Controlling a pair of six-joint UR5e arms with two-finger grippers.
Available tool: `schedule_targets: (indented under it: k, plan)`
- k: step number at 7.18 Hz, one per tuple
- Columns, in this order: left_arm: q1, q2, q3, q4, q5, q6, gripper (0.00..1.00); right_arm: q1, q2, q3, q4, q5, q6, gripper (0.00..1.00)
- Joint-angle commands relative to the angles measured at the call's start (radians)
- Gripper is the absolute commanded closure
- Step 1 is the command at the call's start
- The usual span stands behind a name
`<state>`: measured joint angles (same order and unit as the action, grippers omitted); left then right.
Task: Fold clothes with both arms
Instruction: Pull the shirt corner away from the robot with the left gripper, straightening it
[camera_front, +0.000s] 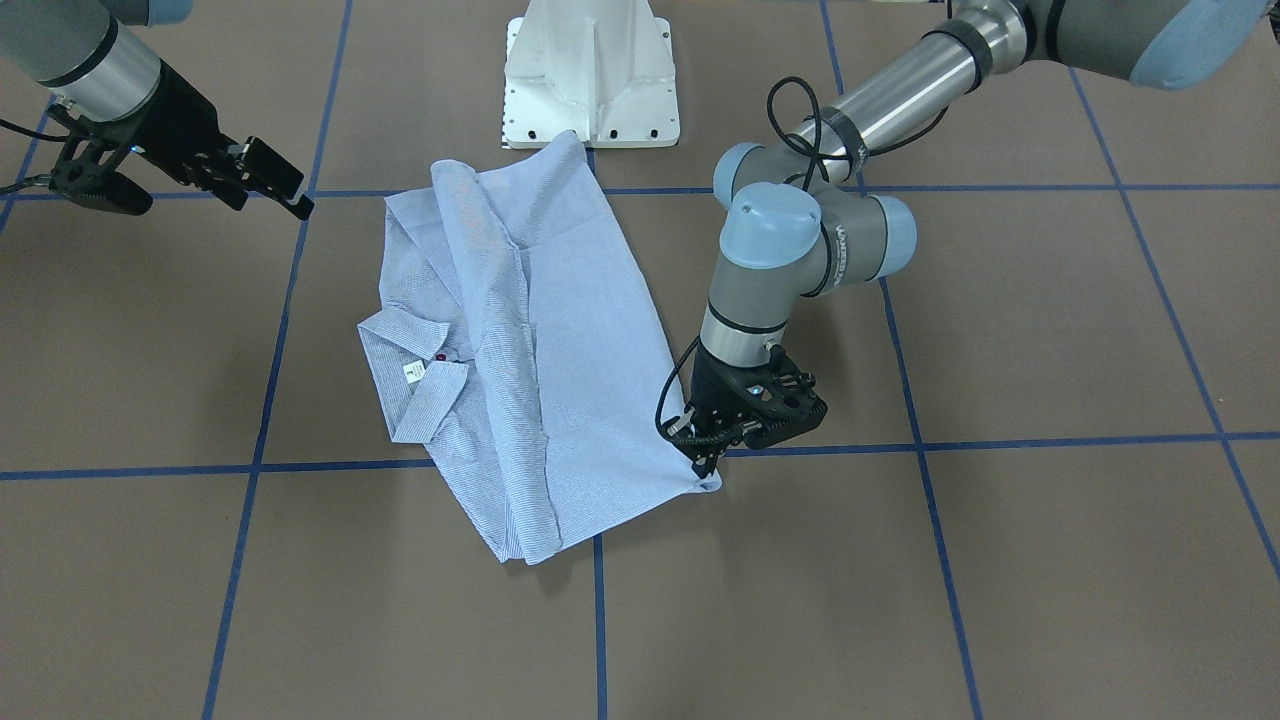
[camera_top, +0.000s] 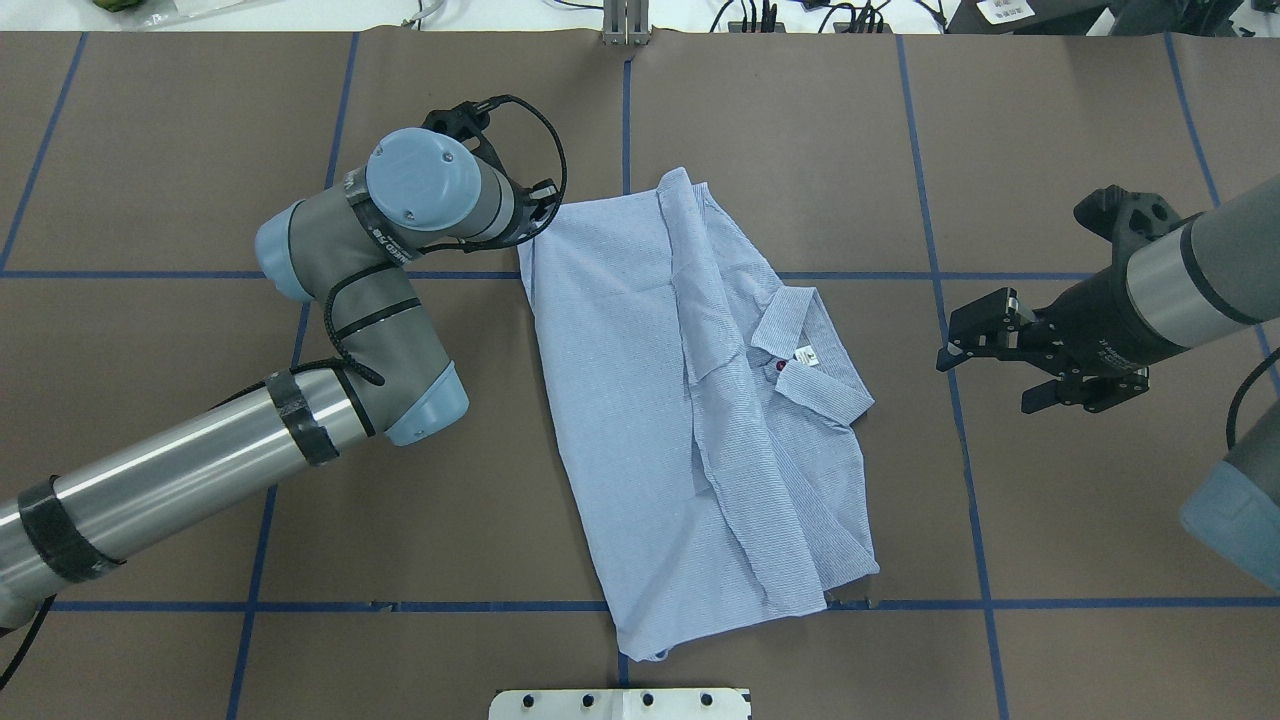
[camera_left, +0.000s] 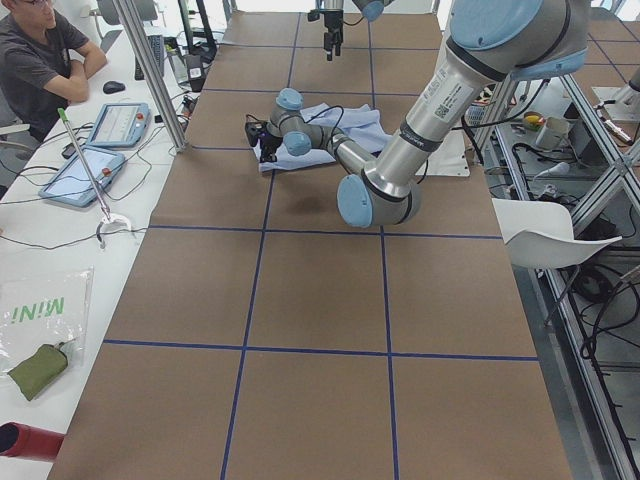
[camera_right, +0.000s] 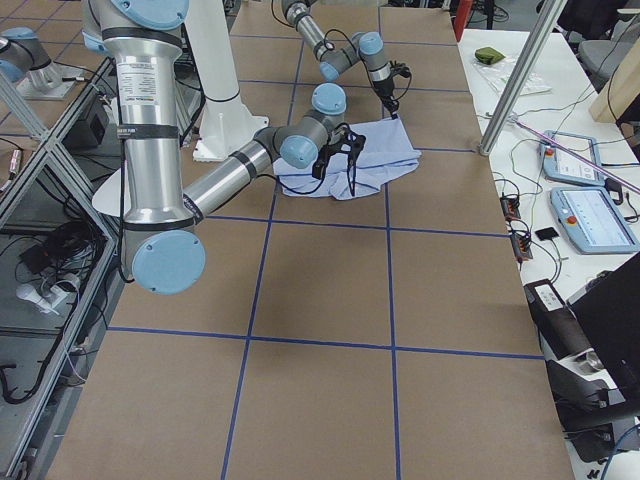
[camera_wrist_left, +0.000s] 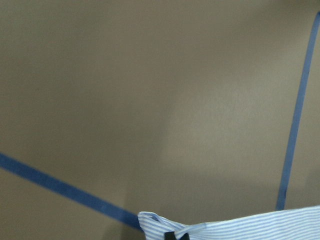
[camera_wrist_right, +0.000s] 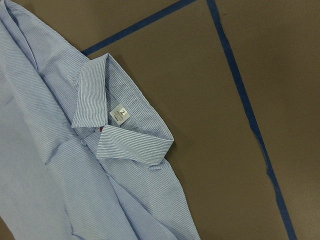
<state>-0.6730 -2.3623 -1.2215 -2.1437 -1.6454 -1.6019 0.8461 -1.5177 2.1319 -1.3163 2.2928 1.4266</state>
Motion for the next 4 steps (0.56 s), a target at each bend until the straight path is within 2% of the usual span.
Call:
schedule_targets:
  k: [1, 2, 3, 4]
  plan:
    - [-0.036, -0.043, 0.069, -0.074, 0.053, 0.042, 1.00, 0.001, 0.011, -0.003, 0.000, -0.007, 0.000, 0.00]
    - [-0.037, -0.064, 0.112, -0.137, 0.055, 0.042, 1.00, 0.001, 0.011, -0.001, 0.000, -0.006, 0.000, 0.00]
    - [-0.036, -0.101, 0.225, -0.250, 0.085, 0.042, 1.00, 0.011, 0.011, 0.003, 0.000, -0.006, -0.002, 0.00]
    - [-0.036, -0.127, 0.281, -0.324, 0.117, 0.043, 1.00, 0.013, 0.013, 0.006, 0.000, -0.006, -0.002, 0.00]
